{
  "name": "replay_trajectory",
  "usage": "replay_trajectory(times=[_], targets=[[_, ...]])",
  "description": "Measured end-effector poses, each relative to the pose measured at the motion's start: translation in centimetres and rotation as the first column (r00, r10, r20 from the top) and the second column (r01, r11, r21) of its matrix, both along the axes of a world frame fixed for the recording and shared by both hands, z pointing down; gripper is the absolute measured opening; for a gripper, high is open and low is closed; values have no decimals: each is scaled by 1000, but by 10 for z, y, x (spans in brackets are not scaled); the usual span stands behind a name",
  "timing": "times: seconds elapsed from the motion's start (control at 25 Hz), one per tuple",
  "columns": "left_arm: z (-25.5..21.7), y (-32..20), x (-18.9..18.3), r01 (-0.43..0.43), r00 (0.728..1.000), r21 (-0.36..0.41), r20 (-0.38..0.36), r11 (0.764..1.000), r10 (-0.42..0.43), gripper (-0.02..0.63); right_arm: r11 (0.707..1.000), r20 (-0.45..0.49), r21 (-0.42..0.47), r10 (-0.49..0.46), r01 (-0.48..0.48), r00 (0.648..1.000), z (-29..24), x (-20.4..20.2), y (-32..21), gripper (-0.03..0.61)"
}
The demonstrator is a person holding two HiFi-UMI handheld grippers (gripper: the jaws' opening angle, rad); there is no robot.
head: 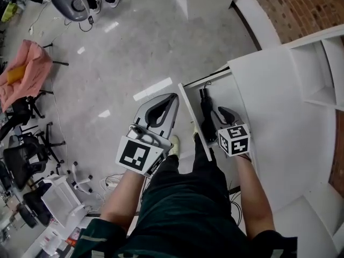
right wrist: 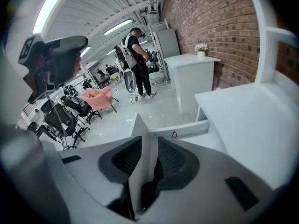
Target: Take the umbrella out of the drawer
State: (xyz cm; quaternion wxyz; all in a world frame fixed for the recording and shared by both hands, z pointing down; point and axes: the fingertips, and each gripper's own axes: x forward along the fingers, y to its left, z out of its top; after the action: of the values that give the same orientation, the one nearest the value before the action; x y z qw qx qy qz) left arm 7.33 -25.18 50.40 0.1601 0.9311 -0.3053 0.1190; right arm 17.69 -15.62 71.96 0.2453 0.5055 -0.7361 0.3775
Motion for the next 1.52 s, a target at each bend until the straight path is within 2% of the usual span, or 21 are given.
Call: replay_trajectory(times=[0.32,0.64,0.96,1.24,1.52], targets=[[36,-11,5,46,999,-62,5,997,-46,6,987,-28,-161,-18,13,999,91,-2,8,143],[70,-7,11,40,999,-120,30,992,-37,6,958,-57,-288,-24,6,998,160,-4,15,190],[98,-6,5,56,997,-158,54,986,-49,6,941,-76,-337,-41,13,996,192,-13,18,229],[116,-4,18,41,998,-179,46,983,-33,6,924,-86,-381,-74,36,994,219,-22,22,282],[105,4,7,45,998,-184,58,982,-35,6,896,-126,-445,-61,-1,990,231,-30,22,290]])
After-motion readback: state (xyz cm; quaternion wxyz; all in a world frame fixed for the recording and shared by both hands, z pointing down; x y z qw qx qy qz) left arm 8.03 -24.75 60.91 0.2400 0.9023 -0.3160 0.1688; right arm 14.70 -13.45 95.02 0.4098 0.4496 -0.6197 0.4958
